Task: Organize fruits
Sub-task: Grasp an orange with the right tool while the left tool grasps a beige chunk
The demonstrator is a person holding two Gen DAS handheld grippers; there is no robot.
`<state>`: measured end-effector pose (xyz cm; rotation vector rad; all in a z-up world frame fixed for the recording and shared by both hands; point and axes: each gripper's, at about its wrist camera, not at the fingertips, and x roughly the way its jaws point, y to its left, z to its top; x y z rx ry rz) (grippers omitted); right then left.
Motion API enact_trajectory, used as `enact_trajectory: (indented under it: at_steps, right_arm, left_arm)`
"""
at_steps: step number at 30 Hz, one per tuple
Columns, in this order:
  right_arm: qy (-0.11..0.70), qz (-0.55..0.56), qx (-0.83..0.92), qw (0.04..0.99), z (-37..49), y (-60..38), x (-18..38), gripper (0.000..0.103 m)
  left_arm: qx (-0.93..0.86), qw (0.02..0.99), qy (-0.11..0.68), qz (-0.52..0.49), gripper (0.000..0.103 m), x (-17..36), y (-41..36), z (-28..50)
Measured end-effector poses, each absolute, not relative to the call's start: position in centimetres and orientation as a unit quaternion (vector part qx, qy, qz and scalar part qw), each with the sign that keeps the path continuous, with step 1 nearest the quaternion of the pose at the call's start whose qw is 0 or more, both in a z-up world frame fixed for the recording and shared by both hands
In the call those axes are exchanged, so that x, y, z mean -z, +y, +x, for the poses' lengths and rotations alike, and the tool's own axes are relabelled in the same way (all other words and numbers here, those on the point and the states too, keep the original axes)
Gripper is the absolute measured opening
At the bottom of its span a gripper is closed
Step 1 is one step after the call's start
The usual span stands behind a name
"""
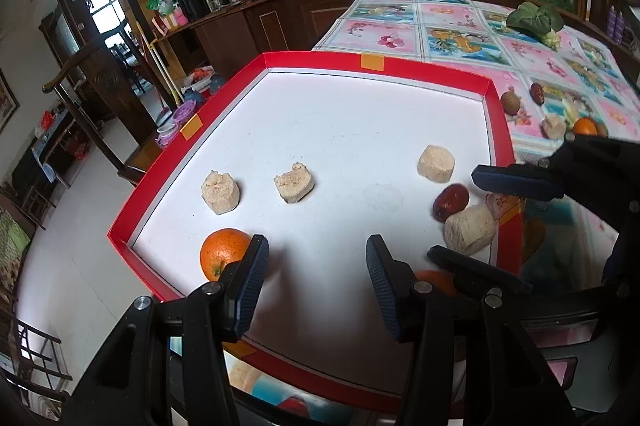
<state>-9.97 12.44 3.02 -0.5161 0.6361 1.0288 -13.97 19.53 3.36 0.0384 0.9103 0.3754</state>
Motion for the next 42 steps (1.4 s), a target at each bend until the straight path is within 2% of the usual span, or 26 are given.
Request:
enact_trajectory:
  at_steps: [6, 12, 21, 29, 34, 38, 40, 42]
  right_arm:
    - [0.325, -0.095, -0.489, 0.804, -5.8, 6.8, -5.7, 0.055]
    - [0.371, -0.014, -0.431, 0.823, -1.3, 0.0, -5.4, 0.057]
    - [0.414, -0.006, -0.366, 0.833, 1.3, -4.6, -3.7, 0.057]
    - [0.433, -0.007, -0.342, 0.834, 2.0, -4.7, -2.3, 0.057]
    - [0.432, -0.012, -0.332, 0.839, 2.4, -4.2, -1.8, 0.045]
    - [0.424, -0.028, -0.322, 0.846, 2.3, -3.6, -1.8, 0.041]
    - [0.424, -0.028, -0.323, 0.846, 2.4, -3.6, -1.8, 0.034]
    - [0.426, -0.028, -0.324, 0.844, 2.4, -3.8, -1.8, 0.033]
  left_arm:
    - [-0.172, 0.895, 0.411, 0.042, 0.054, -5.2, 17.7, -12.7]
    - [-0.121, 0.908, 0.396, 0.061, 0.056, -6.1, 14.0, -10.4]
    - [-0.039, 0.917, 0.387, 0.086, 0.056, -6.0, 8.1, -6.2]
    - [-0.006, 0.909, 0.408, 0.081, 0.056, -5.1, 7.1, -4.5]
    - [0.005, 0.902, 0.425, 0.08, 0.056, -4.3, 7.1, -3.9]
    - [0.009, 0.899, 0.432, 0.077, 0.056, -4.1, 7.0, -3.5]
    - [0.011, 0.897, 0.435, 0.075, 0.056, -4.0, 6.8, -3.2]
    - [0.016, 0.895, 0.44, 0.071, 0.056, -3.9, 6.5, -2.8]
